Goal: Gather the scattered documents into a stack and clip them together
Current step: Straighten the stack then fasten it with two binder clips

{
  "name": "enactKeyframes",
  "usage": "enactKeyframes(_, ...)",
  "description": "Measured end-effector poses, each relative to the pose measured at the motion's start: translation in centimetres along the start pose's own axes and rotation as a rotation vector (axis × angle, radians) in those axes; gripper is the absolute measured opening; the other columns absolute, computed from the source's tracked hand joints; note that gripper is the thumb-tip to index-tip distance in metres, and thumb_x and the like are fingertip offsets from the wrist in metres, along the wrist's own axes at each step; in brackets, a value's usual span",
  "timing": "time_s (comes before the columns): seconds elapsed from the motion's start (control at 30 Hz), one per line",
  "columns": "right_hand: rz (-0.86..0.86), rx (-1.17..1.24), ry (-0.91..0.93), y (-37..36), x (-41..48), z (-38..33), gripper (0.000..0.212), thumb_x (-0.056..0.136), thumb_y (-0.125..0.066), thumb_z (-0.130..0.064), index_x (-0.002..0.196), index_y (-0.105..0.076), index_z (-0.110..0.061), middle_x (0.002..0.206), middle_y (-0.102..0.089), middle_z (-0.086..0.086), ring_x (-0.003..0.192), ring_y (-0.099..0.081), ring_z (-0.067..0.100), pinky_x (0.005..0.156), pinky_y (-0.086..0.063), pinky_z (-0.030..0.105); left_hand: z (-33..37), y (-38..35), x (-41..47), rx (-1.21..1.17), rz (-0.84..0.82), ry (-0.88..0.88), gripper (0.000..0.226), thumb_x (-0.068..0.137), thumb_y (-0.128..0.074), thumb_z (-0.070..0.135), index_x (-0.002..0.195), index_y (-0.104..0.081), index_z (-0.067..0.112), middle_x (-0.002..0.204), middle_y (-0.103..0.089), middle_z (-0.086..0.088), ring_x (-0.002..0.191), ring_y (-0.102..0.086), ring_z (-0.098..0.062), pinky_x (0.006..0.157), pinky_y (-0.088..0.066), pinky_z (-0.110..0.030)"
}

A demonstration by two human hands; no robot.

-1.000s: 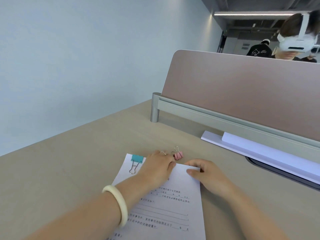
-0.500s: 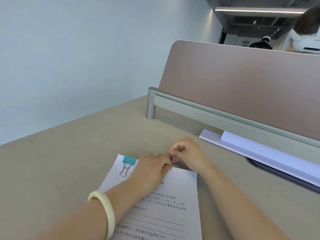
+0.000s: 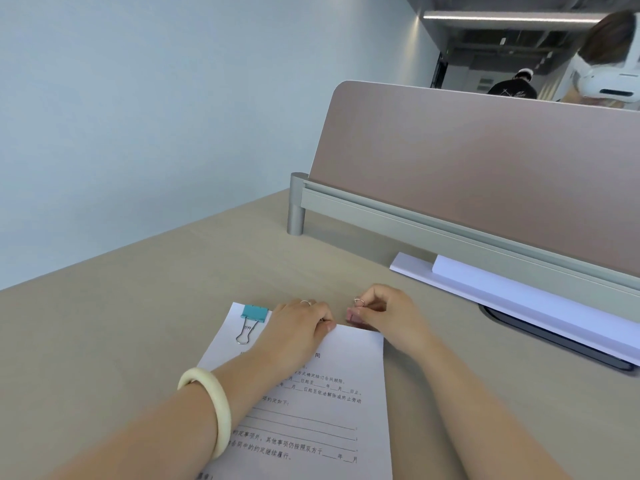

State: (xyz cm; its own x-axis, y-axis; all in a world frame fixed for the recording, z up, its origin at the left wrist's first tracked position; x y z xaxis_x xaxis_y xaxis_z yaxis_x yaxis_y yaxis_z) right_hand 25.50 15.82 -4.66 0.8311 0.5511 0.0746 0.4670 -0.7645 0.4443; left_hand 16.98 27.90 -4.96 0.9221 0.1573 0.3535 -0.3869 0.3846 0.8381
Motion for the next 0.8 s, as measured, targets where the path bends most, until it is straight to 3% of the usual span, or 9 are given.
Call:
enactKeyframes(0.07, 0.035, 0.128, -0.034, 0.6, -0.1, 0.0, 0.025, 0.078, -0.074, -0.005, 0.095, -0.058, -0.013, 0.088, -0.069, 0.006, 0.081, -0.073, 0.02, 0.084, -0.057, 0.038, 0.0, 0.0, 0.0, -0.001, 0.004, 0.006, 0.02, 0.096, -0.042, 0.024, 0.097, -0.06, 0.013, 0.091, -0.06, 0.002, 0.084, -0.039, -0.012, 0.074, -0.023, -0.023)
enactKeyframes(0.13, -0.008, 0.247, -0.082, 0.8, -0.5, 0.1, 0.046, 0.08, -0.072, -0.003, 0.119, -0.049, -0.013, 0.093, -0.069, 0.008, 0.074, -0.072, 0.011, 0.075, -0.057, 0.023, 0.1, 0.1, -0.1, -0.004, -0.001, 0.003, 0.02, 0.096, -0.042, 0.024, 0.097, -0.06, 0.014, 0.089, -0.056, 0.005, 0.084, -0.04, -0.012, 0.074, -0.023, -0.023)
enactKeyframes(0.2, -0.066, 0.248, -0.121, 0.7, -1.1, 0.0, 0.05, 0.08, -0.072, -0.005, 0.125, -0.05, -0.009, 0.098, -0.071, 0.011, 0.07, -0.071, 0.005, 0.076, -0.057, 0.018, 0.1, 0.1, -0.1, -0.006, -0.001, 0.0, 0.02, 0.096, -0.042, 0.024, 0.097, -0.06, 0.015, 0.089, -0.054, 0.007, 0.084, -0.04, -0.012, 0.074, -0.022, -0.023)
enactKeyframes(0.27, -0.11, 0.189, -0.146, 0.7, -1.5, 0.2, 0.047, 0.08, -0.073, -0.009, 0.124, -0.057, -0.007, 0.105, -0.073, 0.012, 0.085, -0.073, 0.011, 0.087, -0.053, 0.022, 0.2, 0.3, -0.1, -0.001, 0.005, 0.001, 0.02, 0.096, -0.041, 0.024, 0.098, -0.059, 0.015, 0.089, -0.054, 0.005, 0.084, -0.039, -0.012, 0.073, -0.021, -0.023)
enactKeyframes(0.4, -0.187, 0.12, -0.156, 0.5, -1.9, -0.3, 0.035, 0.081, -0.072, -0.016, 0.115, -0.065, -0.015, 0.109, -0.073, 0.007, 0.107, -0.068, 0.012, 0.095, -0.046, 0.021, 0.5, 0.6, -0.1, 0.028, 0.017, 0.005, 0.021, 0.096, -0.04, 0.025, 0.099, -0.058, 0.014, 0.085, -0.048, 0.007, 0.083, -0.037, -0.014, 0.071, -0.019, -0.025)
enactKeyframes(0.53, -0.201, 0.166, -0.169, 0.4, -1.6, -0.3, 0.029, 0.084, -0.07, -0.016, 0.112, -0.066, -0.01, 0.099, -0.076, 0.002, 0.103, -0.07, 0.014, 0.096, -0.049, 0.023, 0.6, 0.5, -0.2, 0.043, 0.025, -0.008, 0.021, 0.097, -0.041, 0.026, 0.099, -0.058, 0.015, 0.084, -0.044, 0.009, 0.083, -0.035, -0.013, 0.073, -0.02, -0.025)
enactKeyframes(0.63, -0.207, 0.222, -0.188, 0.2, -1.7, -0.6, 0.006, 0.083, -0.07, -0.016, 0.087, -0.075, -0.016, 0.093, -0.076, 0.005, 0.1, -0.069, 0.023, 0.099, -0.048, 0.032, 0.8, 0.7, -0.3, 0.041, 0.046, -0.03, 0.02, 0.096, -0.041, 0.025, 0.097, -0.059, 0.015, 0.083, -0.044, 0.009, 0.082, -0.035, -0.013, 0.072, -0.018, -0.025)
enactKeyframes(0.7, -0.244, 0.233, -0.204, 0.1, -1.8, -0.6, 0.012, 0.085, -0.067, -0.018, 0.079, -0.076, -0.013, 0.092, -0.072, 0.011, 0.091, -0.065, 0.022, 0.096, -0.048, 0.034, 0.9, 0.8, -0.3, 0.034, 0.054, -0.039, 0.02, 0.096, -0.042, 0.024, 0.097, -0.059, 0.014, 0.083, -0.044, 0.009, 0.081, -0.035, -0.013, 0.071, -0.018, -0.025)
enactKeyframes(0.8, -0.27, 0.193, -0.193, 0.0, -1.8, -0.5, 0.02, 0.088, -0.064, -0.02, 0.086, -0.075, -0.003, 0.087, -0.068, 0.013, 0.082, -0.06, 0.021, 0.084, -0.049, 0.032, 0.9, 0.9, -0.3, 0.01, 0.066, -0.051, 0.019, 0.096, -0.042, 0.022, 0.095, -0.059, 0.014, 0.083, -0.044, 0.009, 0.081, -0.035, -0.013, 0.072, -0.018, -0.025)
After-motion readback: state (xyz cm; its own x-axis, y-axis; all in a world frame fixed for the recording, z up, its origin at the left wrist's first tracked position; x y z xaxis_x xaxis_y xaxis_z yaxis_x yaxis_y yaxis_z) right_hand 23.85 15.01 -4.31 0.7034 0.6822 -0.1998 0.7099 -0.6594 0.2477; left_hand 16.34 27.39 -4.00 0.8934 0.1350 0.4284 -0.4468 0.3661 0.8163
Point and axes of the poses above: each hand's wrist, its own x-axis towards the middle knuckle, its own y-axis out of the back of the hand, z = x × y, the point moved 7 cm from there along x, towards the middle knuckle
